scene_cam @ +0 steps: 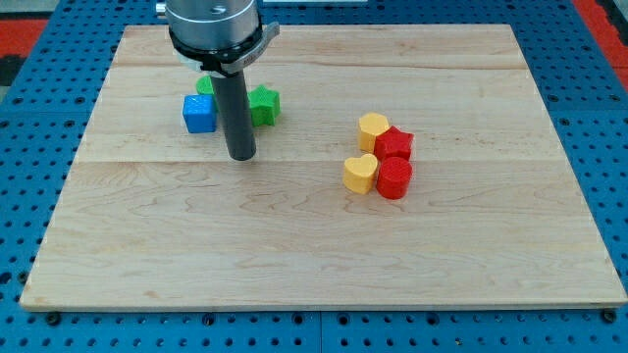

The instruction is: Move your arm away from triangle

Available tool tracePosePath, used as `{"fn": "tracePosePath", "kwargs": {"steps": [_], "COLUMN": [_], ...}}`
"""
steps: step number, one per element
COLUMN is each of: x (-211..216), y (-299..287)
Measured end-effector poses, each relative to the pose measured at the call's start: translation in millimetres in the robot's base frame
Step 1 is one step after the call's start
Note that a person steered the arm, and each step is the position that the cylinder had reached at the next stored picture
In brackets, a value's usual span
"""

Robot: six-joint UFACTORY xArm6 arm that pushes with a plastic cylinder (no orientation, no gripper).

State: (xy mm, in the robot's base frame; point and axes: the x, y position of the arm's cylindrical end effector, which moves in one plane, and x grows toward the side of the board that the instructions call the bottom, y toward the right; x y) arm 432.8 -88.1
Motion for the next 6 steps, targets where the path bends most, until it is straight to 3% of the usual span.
{"fn": "tracePosePath", "kwargs": {"steps": [4, 6], "x": [-17, 8], "y": [-7, 4]}}
